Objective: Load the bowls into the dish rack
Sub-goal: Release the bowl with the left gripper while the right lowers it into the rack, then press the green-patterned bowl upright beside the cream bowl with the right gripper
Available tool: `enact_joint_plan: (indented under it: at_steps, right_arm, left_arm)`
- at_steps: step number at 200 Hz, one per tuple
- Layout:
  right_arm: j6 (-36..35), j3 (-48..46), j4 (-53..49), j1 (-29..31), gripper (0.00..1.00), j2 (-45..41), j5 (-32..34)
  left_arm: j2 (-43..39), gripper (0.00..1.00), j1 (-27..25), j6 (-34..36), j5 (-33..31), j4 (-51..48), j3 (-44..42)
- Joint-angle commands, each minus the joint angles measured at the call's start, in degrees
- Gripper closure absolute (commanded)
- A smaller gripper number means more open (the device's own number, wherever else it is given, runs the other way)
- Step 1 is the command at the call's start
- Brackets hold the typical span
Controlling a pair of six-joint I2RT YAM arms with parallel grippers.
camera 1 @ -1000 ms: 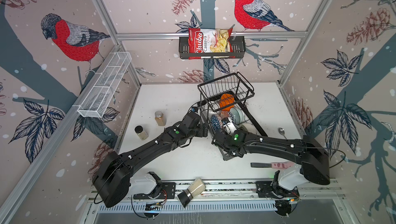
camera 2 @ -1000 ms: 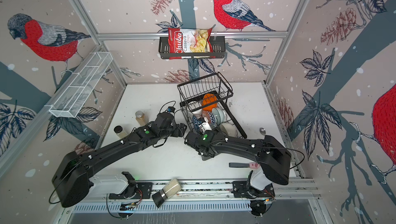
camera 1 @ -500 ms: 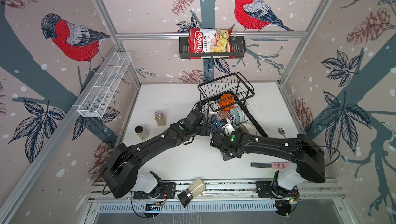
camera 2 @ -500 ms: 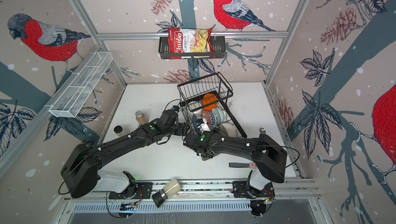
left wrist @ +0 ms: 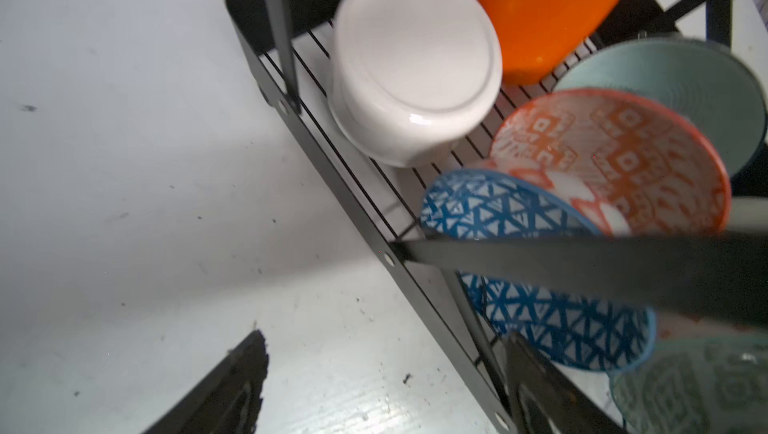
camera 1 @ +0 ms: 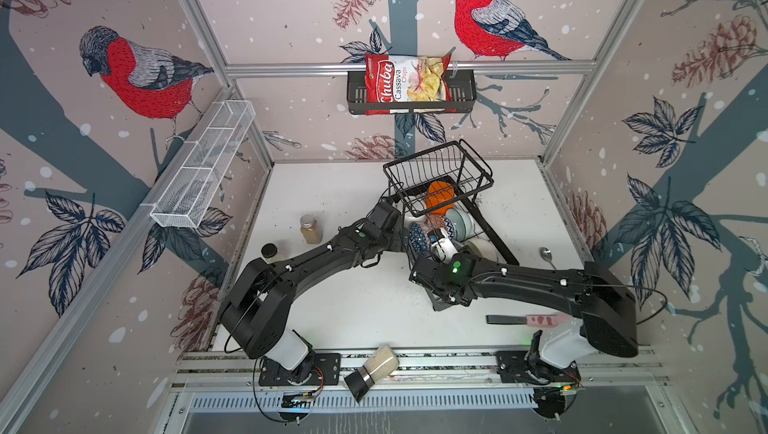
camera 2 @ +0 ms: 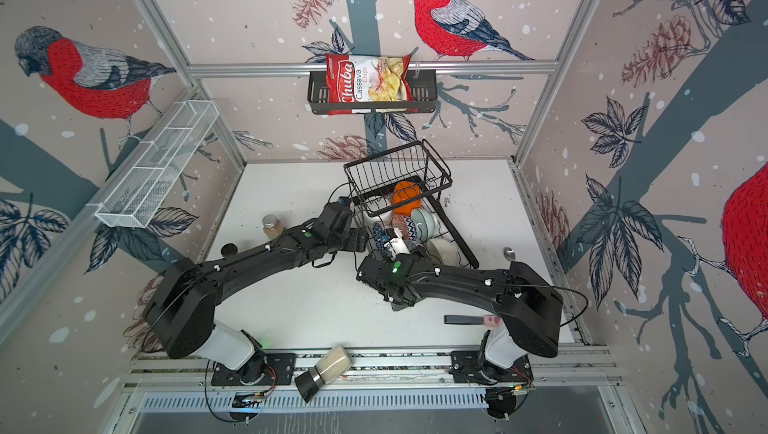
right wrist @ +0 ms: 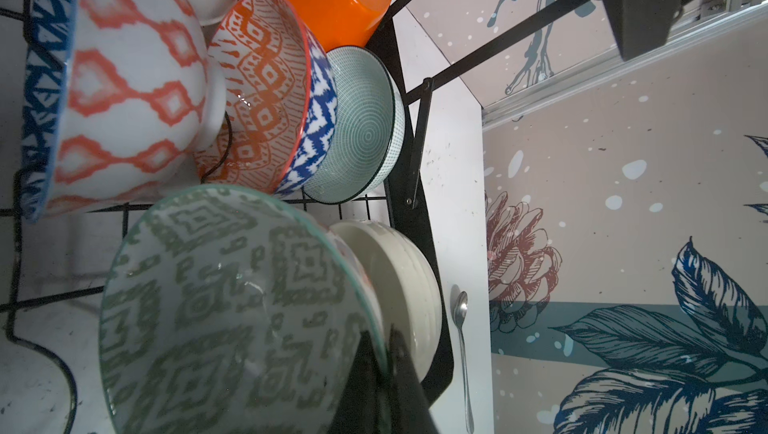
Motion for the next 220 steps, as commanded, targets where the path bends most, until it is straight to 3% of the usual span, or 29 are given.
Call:
enact_joint_plan:
  at_steps: [1, 144, 193, 220]
  right_arm:
    - [0.04, 0.04, 0.68, 0.08, 1.0, 0.33, 2.14]
    - [-0.14, 0.84, 0.59, -0.39, 1.0, 1.73, 2.55]
    - [0.07, 0.15, 1.24, -0.86, 1.0, 1.0, 2.28]
    - [-0.44, -0.4, 2.26, -1.18, 1.0, 0.31, 2.02]
  left_arm:
    - [0.52, 0.12, 1.7, 0.98, 0.97, 1.64, 0.54]
    - [7.05, 0.13, 5.24, 3.58, 2.62, 1.31, 6.89]
    - [2.63, 0.13, 5.2, 3.29, 2.66, -0.52, 3.33]
    - [-0.14, 0.13, 5.11, 5.21, 8.15, -0.33, 1.48]
